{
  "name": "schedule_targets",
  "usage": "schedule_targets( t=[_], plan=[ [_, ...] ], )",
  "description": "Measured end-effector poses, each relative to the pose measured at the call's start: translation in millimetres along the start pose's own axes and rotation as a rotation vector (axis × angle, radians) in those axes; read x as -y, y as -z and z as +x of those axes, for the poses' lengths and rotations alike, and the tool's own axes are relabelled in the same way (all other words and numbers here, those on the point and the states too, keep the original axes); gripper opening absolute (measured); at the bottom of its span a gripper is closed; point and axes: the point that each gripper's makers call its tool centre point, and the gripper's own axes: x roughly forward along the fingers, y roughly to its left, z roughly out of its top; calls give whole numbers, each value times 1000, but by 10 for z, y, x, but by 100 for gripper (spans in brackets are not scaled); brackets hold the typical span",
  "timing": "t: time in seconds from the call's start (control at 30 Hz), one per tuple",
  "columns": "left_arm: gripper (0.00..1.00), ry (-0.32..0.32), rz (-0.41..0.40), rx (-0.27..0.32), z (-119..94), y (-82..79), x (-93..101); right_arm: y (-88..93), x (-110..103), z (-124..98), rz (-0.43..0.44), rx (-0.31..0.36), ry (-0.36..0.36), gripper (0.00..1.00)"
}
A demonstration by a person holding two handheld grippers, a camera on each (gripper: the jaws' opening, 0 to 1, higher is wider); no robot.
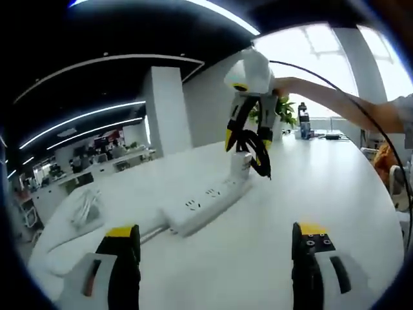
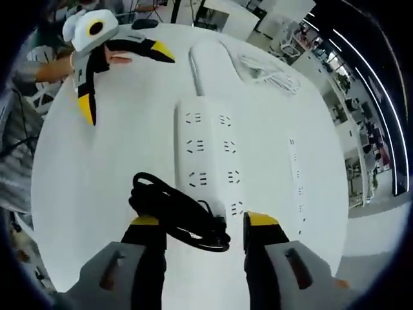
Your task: Straighten the power strip on the desk, plug the charger into it
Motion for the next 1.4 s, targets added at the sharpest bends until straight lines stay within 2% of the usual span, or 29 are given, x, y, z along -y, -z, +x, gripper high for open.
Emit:
schedule_targets(
  t=[0.33, 0.5, 0.57, 0.67, 0.8, 1.1, 1.23, 1.4],
  plan=[
    [99, -13, 31, -23, 13, 43, -3, -14, 57, -48, 3, 113, 61, 59],
    [99, -15, 35, -28, 17, 53, -2, 57, 81, -90, 13, 132, 89, 73],
    [99, -14, 35, -26, 16, 49, 0, 50, 71, -119, 33, 166, 96, 80],
    [99, -15, 36, -28, 16, 53, 0, 27, 38, -163, 32, 211, 100, 83],
    [99, -16, 35, -30, 13, 64, -3, -20, 35, -211, 38, 272, 127, 97],
    [99, -17, 30, -35, 11, 82, -20, -98, -122, -320, 49, 414, 165, 100],
    [99, -17, 29, -33, 7, 77, -21, -167, -279, -380, 74, 516, 181, 100],
    [99, -16, 26, -30, 2, 69, -26, -100, -371, -471, 127, 586, 256, 100]
  ],
)
